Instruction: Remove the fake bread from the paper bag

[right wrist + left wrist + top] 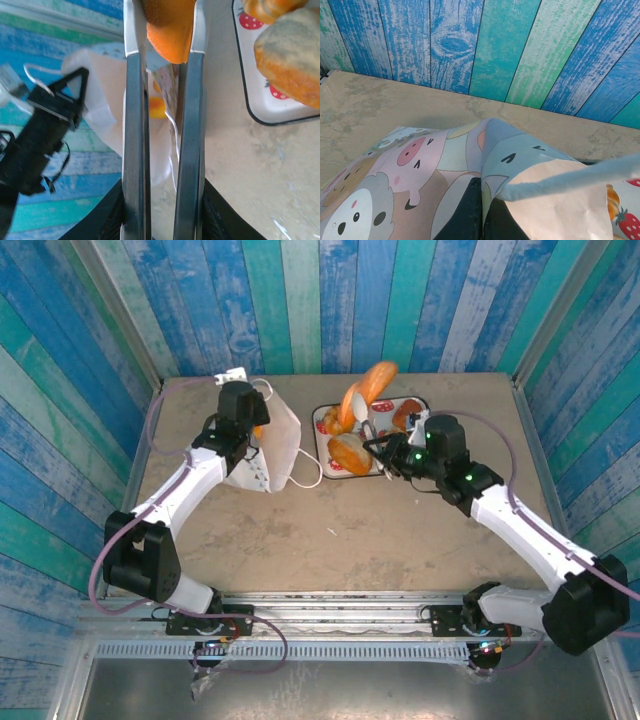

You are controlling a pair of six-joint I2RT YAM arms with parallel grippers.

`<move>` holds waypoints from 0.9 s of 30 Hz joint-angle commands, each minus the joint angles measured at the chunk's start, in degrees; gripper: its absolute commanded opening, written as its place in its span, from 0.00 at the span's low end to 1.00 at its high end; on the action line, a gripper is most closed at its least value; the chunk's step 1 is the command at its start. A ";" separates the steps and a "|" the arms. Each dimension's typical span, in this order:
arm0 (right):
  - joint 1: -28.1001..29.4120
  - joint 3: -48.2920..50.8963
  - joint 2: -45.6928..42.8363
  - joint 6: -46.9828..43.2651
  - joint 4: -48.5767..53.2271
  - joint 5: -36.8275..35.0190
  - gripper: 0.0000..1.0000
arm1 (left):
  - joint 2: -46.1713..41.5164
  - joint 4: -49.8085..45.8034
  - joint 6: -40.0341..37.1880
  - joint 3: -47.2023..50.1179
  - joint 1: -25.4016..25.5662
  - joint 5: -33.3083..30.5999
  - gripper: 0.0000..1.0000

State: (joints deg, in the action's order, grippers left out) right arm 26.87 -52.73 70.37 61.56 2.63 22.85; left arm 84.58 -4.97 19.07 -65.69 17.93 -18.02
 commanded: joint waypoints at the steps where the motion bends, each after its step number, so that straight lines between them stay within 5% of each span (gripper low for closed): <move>1: -2.19 1.51 2.63 4.92 -10.76 4.48 0.24 | -2.05 0.71 -0.85 0.74 -0.18 1.01 0.01; 27: -11.62 0.69 19.16 11.92 -23.74 12.58 0.25 | 0.74 1.74 -1.58 1.14 -0.18 2.49 0.00</move>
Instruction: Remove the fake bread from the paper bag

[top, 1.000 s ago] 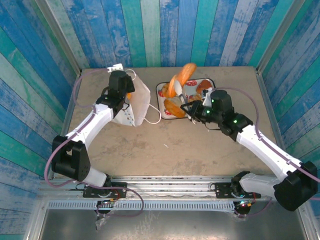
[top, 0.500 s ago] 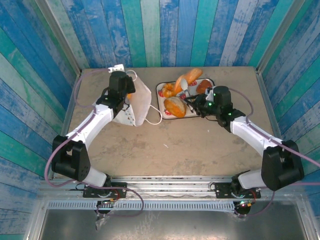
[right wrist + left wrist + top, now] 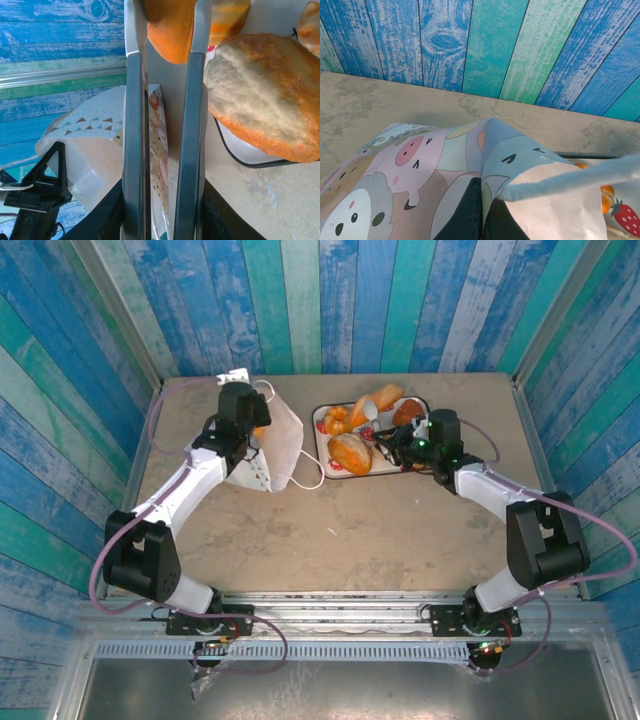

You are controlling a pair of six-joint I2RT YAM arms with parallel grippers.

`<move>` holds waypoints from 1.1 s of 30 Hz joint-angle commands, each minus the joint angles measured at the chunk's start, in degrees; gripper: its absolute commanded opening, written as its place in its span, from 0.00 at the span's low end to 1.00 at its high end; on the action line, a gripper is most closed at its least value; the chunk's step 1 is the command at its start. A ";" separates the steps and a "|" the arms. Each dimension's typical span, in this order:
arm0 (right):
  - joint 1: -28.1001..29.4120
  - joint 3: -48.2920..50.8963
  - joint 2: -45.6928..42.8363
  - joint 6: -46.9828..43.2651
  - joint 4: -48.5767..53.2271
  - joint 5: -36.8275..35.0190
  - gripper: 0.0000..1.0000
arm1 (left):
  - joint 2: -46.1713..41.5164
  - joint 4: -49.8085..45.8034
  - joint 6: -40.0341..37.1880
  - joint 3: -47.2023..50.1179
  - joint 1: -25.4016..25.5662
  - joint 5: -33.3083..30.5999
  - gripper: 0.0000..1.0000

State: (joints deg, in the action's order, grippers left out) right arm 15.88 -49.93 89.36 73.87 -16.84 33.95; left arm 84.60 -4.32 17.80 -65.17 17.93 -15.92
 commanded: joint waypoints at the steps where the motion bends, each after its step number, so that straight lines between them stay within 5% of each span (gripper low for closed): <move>1: -0.76 -2.18 0.49 -0.46 -4.25 1.34 0.25 | 0.82 1.25 -0.32 0.60 -0.18 0.53 0.01; 33: 1.07 1.41 4.26 4.31 -5.74 -4.43 0.30 | -0.65 2.11 0.24 1.88 -0.18 2.30 0.00</move>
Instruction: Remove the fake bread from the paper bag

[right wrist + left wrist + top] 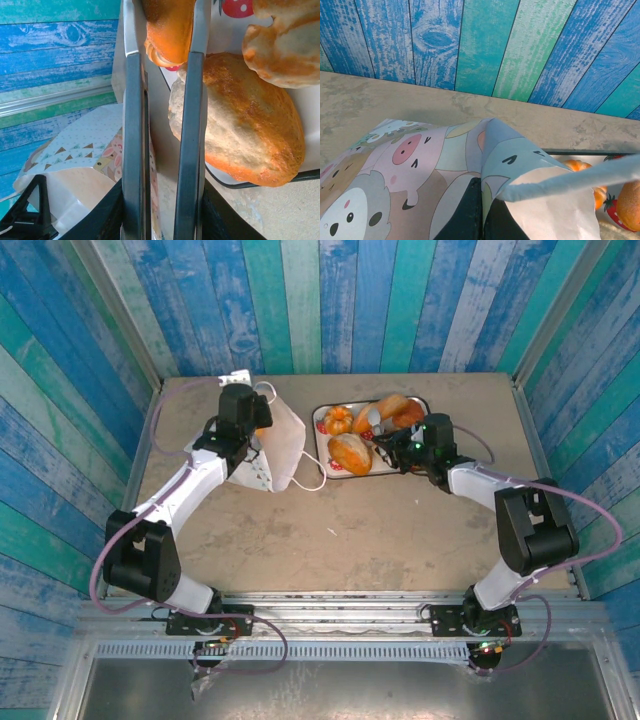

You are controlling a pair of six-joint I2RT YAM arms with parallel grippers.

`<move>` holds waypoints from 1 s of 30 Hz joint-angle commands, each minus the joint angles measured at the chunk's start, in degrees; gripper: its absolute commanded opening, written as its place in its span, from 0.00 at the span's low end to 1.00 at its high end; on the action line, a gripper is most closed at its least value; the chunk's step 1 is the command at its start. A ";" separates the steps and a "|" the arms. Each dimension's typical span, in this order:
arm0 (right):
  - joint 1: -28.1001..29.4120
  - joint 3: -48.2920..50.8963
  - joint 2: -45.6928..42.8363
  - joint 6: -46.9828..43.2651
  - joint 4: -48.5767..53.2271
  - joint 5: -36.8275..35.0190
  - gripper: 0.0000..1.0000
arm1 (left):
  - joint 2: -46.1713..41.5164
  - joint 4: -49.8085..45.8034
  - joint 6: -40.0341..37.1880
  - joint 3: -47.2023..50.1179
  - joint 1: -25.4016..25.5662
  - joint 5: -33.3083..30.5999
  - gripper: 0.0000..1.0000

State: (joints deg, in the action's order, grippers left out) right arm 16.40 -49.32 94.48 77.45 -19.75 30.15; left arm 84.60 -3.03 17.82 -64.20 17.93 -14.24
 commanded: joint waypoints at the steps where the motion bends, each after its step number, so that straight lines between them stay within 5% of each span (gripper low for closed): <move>1: 0.73 0.79 -0.72 0.85 -3.00 -0.62 0.30 | -0.75 0.77 0.22 0.99 -0.18 0.50 0.00; 30: 3.54 0.19 2.22 1.49 -3.85 5.67 0.30 | -1.71 0.57 0.55 0.40 -0.18 -0.09 0.01</move>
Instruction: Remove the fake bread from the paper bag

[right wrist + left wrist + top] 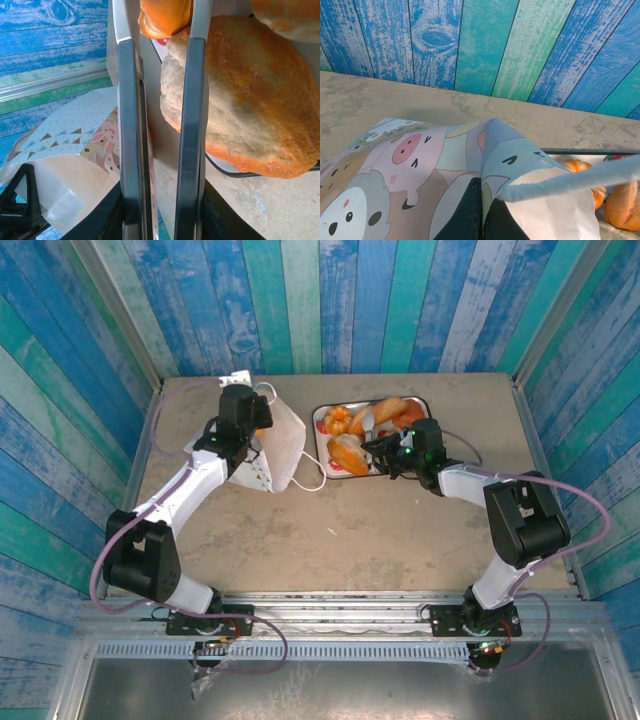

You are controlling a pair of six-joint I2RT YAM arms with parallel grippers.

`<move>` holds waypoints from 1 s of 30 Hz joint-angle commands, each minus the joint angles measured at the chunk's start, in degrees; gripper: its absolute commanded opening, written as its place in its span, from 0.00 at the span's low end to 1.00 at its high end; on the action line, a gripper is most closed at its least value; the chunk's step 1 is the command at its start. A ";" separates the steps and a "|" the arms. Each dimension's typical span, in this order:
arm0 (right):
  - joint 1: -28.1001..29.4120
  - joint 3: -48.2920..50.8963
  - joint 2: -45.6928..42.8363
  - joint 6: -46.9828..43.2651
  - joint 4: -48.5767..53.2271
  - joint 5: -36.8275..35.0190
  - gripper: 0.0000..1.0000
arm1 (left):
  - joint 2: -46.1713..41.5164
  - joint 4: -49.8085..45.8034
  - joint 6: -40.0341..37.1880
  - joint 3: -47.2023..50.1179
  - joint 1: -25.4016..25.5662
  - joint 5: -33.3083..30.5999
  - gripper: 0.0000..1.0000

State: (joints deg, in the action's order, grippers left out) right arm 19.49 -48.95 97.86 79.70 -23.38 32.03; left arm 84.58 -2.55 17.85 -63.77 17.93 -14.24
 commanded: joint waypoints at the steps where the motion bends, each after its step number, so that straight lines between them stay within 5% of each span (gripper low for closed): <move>1: 0.46 -0.18 -1.01 -0.70 -0.37 4.09 0.30 | -1.63 0.16 0.61 0.04 -0.18 -0.10 0.01; 30: -0.67 -3.48 -3.44 -9.00 12.42 -0.07 0.47 | -1.68 0.85 1.09 0.32 -0.18 0.97 0.00</move>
State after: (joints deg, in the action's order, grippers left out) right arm 19.20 -50.83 96.01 73.19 -14.09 32.93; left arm 84.58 -2.55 18.09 -63.77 17.93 -13.98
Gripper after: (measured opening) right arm 0.468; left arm 0.047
